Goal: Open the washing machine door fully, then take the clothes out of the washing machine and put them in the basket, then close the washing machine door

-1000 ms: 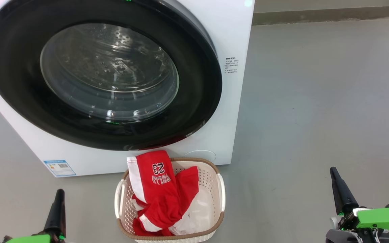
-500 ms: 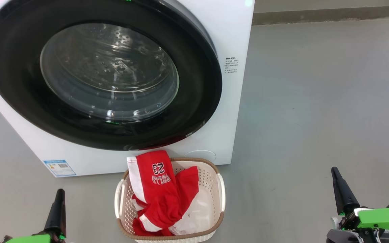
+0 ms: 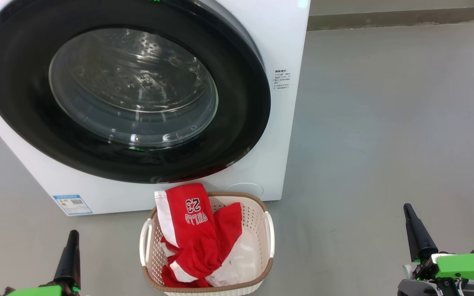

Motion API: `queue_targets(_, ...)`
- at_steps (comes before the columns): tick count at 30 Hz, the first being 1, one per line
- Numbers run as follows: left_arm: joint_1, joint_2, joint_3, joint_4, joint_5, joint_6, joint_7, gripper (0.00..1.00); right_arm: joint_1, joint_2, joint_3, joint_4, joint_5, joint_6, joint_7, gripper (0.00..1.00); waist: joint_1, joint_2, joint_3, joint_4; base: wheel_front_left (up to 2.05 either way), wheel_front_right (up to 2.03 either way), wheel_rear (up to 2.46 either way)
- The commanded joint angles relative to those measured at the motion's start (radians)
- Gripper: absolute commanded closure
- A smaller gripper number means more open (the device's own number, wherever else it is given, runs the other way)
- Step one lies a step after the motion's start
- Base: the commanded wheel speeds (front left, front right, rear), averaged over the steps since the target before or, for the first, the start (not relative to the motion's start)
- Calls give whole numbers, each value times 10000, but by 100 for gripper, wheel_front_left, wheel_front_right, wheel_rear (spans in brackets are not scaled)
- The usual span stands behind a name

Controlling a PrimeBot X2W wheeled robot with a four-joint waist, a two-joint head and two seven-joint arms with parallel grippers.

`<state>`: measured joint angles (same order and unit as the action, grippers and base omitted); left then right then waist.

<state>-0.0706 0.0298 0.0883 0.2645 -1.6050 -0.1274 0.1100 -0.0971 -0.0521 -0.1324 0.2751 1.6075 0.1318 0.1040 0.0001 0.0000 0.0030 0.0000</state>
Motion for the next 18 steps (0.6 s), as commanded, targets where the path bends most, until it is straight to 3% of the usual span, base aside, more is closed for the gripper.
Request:
queue_targets(1, -376, 205, 266, -190, -26, -33, 41, 100, -105, -16, 225, -305, 43, -11, 60, 100, -1, 0, 0, 0, 0, 0, 0)
queue_targets(18, -376, 204, 266, -191, -26, -33, 42, 100, -106, -8, 214, -305, 33, -11, 70, 100, -1, 0, 0, 0, 0, 0, 0)
